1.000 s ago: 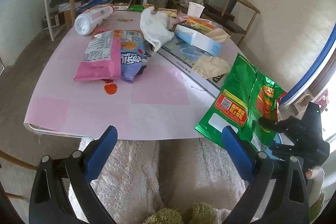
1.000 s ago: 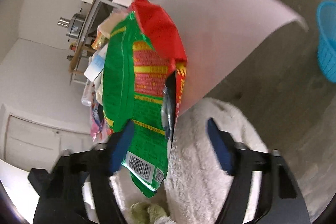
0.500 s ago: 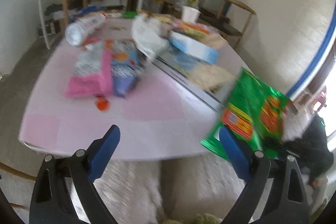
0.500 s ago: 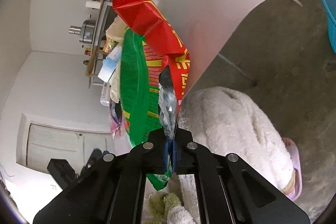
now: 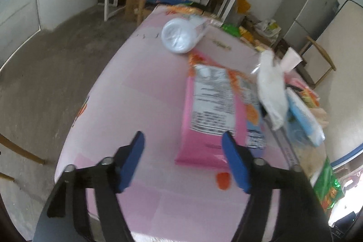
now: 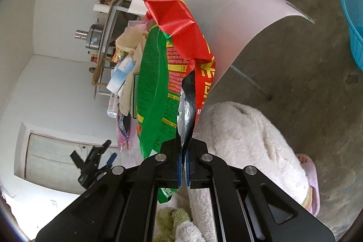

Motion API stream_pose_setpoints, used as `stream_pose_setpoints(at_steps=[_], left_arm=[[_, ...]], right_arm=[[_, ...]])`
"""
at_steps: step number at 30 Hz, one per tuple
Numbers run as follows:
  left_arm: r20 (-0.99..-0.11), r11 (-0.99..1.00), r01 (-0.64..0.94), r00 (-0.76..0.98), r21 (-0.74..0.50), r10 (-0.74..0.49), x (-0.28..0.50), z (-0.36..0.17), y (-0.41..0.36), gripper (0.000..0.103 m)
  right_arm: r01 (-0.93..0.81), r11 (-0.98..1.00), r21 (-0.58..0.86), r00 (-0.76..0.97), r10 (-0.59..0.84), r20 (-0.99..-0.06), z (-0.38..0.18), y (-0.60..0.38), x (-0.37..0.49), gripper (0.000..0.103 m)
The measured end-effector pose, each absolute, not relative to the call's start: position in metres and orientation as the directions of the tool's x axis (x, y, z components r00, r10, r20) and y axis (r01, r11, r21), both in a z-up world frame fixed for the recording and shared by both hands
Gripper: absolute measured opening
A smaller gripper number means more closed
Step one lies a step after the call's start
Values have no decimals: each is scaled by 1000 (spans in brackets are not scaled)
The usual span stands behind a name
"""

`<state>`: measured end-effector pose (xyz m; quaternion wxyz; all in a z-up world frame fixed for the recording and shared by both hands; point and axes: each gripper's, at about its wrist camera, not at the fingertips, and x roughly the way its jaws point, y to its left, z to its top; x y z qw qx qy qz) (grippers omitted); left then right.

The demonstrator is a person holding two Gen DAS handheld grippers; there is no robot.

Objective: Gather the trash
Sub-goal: 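Grasp the green chip bag with the right gripper while the left gripper grasps the pink snack bag, then lift both bags and carry them toward the blue wastebasket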

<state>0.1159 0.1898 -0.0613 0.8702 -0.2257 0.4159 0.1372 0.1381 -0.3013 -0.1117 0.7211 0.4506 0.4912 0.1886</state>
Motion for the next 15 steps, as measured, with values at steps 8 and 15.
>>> stream_pose_setpoints(at_steps=[8,15], left_arm=[[-791,906,-355,611,-229,39,126,-73,175,13],[-768,905,-335,640,-262,15,102,-58,177,6]], right_arm=[[180,536,825,448,702,-554,-108,-301,141,1],[184,554,812,443,690,-572,-105,-297,140,1]])
